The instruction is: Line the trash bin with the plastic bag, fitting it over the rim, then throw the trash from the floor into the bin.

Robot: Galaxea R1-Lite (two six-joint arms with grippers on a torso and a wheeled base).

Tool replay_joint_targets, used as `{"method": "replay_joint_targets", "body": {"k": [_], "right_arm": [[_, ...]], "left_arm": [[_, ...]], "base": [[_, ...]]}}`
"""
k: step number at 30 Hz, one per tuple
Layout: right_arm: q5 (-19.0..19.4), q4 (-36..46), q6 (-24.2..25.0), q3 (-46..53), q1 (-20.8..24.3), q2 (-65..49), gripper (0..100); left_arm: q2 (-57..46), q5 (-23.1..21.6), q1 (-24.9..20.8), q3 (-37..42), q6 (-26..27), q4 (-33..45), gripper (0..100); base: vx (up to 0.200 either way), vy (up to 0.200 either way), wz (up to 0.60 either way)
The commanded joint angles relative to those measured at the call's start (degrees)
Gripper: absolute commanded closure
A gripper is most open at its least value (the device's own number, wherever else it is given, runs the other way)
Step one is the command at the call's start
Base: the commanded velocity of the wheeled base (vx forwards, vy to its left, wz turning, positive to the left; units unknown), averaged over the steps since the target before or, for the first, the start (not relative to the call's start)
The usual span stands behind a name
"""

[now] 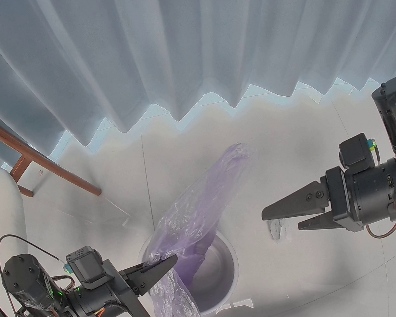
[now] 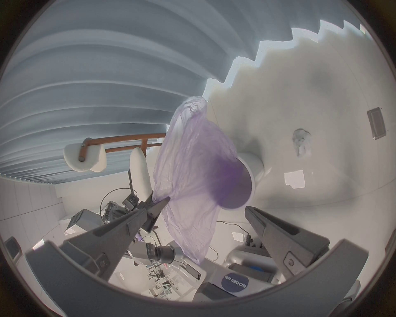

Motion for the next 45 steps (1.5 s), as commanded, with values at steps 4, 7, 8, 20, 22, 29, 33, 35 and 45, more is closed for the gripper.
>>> {"method": "replay_joint_targets", "body": {"k": [4,7,8,20,22,29,33,35,45], "right_arm": [[-1.7,-14.1,5.1,4.7,-0.3,5.5,0],[-4.6,-20.7,8.1,5.6,-0.1,8.7,0],[-5.1,-22.2,8.2,6.0,-0.2,9.4,0],[-6.1,-31.0,8.6,7.5,-1.4,12.7,0],[-6.2,-33.7,8.7,8.2,-1.5,12.9,0],[-6.2,-37.9,11.0,8.7,-2.2,13.3,0],[-6.2,-38.6,11.1,8.7,-2.2,13.6,100],[-6.2,-39.6,11.1,8.8,-2.3,13.9,100],[-6.3,-44.8,11.0,10.3,-2.8,15.5,100]], "left_arm": [[-0.1,1.9,-2.3,-0.1,0.1,0.0,100],[-0.2,2.1,-2.6,-0.2,0.1,0.0,100],[-0.2,2.1,-2.6,-0.2,0.1,0.0,100],[-0.2,2.1,-2.6,-0.1,0.1,0.0,100],[-0.2,2.1,-2.6,-0.1,0.1,0.0,100],[-0.2,2.1,-2.6,-0.1,0.1,0.0,100],[-0.2,2.1,-2.6,-0.1,0.1,0.0,100],[-0.3,2.1,-2.6,0.0,0.1,0.0,100],[-0.2,2.1,-2.8,0.2,0.1,0.0,100]], "base": [[0.0,0.0,0.0],[0.0,0.0,0.0],[0.0,0.0,0.0],[0.0,0.0,0.0],[0.0,0.0,0.0],[0.0,0.0,0.0],[0.0,0.0,0.0],[0.0,0.0,0.0],[0.0,0.0,0.0]]}}
